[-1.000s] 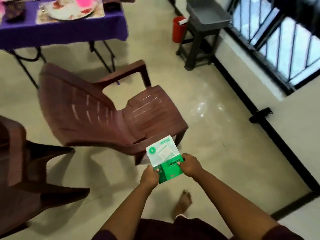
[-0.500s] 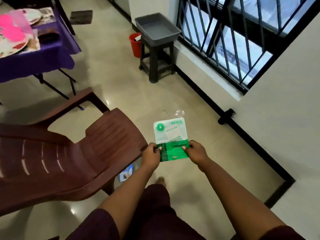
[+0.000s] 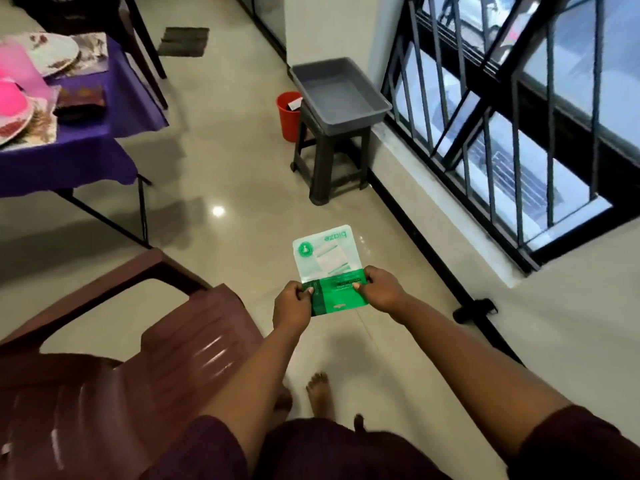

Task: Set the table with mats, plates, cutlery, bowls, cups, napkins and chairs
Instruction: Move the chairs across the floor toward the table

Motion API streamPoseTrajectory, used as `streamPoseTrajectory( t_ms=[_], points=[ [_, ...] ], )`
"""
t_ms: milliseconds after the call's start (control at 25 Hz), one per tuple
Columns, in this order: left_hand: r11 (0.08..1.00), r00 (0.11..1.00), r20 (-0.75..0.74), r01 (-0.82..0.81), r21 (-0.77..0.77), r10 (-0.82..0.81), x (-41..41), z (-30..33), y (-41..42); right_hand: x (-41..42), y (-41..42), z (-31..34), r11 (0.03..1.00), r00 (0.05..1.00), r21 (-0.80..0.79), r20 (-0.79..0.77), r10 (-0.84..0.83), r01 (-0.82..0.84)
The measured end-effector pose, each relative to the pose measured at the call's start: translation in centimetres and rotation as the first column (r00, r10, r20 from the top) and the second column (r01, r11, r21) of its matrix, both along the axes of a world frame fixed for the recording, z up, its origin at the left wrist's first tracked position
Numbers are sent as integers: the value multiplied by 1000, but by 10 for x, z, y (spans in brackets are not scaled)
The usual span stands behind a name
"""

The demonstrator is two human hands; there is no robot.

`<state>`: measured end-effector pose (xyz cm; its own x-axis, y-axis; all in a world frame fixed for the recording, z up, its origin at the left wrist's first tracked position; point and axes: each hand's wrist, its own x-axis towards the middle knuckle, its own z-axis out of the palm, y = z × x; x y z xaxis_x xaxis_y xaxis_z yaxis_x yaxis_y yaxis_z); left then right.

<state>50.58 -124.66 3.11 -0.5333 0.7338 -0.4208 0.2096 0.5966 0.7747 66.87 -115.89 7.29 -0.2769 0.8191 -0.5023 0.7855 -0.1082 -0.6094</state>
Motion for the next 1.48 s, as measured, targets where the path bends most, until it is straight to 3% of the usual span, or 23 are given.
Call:
streamPoseTrajectory(
  t_ms=[160,440,680,800,960,1120,1320,1480],
  points=[
    [985,984,80,-166,44,162,-44,21,82,-50,88,1,998,994,-43,-99,-43,39],
    [908,885,239,-418,35,399,-123,-2,219,-140,238,-14,989,987,-146,-159,-20,-4],
    [920,880,270,-368,-133,391,-199,-11,350,-226,394,-26,980,987,-178,-147,68,-94],
    [922,867,315,-369,-115,386,-243,-6,411,-273,470,-25,975,982,-147,-116,149,-165],
    [883,787,414,-458,-106,458,-295,-2,467,-332,539,-32,968,975,-162,-146,170,-193],
    [859,762,415,-499,-114,498,-378,-18,536,-406,603,-50,962,964,-153,-172,201,-228],
    [880,789,400,-460,-118,466,-511,-12,636,-510,692,-53,962,974,-235,-207,87,-136],
    [872,767,426,-469,-138,480,-590,-4,716,-583,757,-52,959,944,-259,-274,-184,112]
  ],
)
